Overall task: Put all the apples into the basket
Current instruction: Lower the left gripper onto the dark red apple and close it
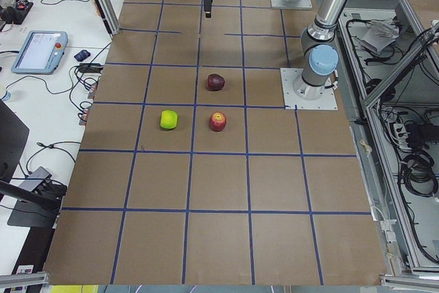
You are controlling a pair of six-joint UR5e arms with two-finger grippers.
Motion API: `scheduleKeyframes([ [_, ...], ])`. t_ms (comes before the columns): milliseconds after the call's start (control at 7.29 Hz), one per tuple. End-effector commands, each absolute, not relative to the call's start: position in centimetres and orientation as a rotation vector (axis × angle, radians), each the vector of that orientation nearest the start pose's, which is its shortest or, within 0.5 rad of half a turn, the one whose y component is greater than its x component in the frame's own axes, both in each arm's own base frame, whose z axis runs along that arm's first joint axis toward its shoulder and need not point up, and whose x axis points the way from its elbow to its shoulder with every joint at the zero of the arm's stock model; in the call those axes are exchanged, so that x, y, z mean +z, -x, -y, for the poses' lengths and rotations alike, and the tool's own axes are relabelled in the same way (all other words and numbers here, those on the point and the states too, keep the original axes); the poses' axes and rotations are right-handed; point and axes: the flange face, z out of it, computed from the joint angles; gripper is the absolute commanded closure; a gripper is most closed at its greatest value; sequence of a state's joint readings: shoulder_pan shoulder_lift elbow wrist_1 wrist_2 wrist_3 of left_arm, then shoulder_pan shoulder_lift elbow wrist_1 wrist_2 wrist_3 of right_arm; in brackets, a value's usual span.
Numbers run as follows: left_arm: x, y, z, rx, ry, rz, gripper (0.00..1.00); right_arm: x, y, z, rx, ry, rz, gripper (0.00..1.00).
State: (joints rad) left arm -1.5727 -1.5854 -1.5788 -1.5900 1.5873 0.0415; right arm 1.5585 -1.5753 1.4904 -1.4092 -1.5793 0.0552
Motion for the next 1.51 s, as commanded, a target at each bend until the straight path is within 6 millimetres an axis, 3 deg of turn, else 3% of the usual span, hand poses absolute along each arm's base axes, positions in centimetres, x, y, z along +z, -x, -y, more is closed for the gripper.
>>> scheduleKeyframes([
  [0,41.5,7.1,48.8,0.123,-0.138,-3.132,0.00,51.4,-12.7,48.3,0.121,-0.106,-3.147,0.00],
  [137,37.8,4.7,47.7,0.166,-0.210,-3.136,0.00,51.3,-12.6,48.3,0.123,-0.106,-3.148,0.00],
  [275,34.8,3.3,46.7,0.138,-0.185,-3.138,0.00,51.2,-12.6,48.2,0.125,-0.106,-3.148,0.00],
  [412,30.6,1.4,47.4,0.056,-0.121,-3.140,0.00,51.2,-12.6,48.2,0.125,-0.106,-3.150,0.00],
  [549,27.7,0.1,46.7,0.034,-0.068,-3.139,0.00,50.9,-12.6,48.2,0.133,-0.106,-3.150,0.00],
  [824,24.4,-1.2,47.2,0.078,0.007,-3.151,0.00,50.8,-12.6,48.2,0.137,-0.108,-3.148,0.00],
  [961,23.5,-0.8,47.5,0.086,0.104,-3.190,0.00,50.9,-12.6,48.2,0.135,-0.108,-3.148,0.00],
  [1373,19.4,-0.7,48.3,0.169,0.117,-3.241,0.00,50.9,-12.6,48.3,0.130,-0.108,-3.148,0.00],
])
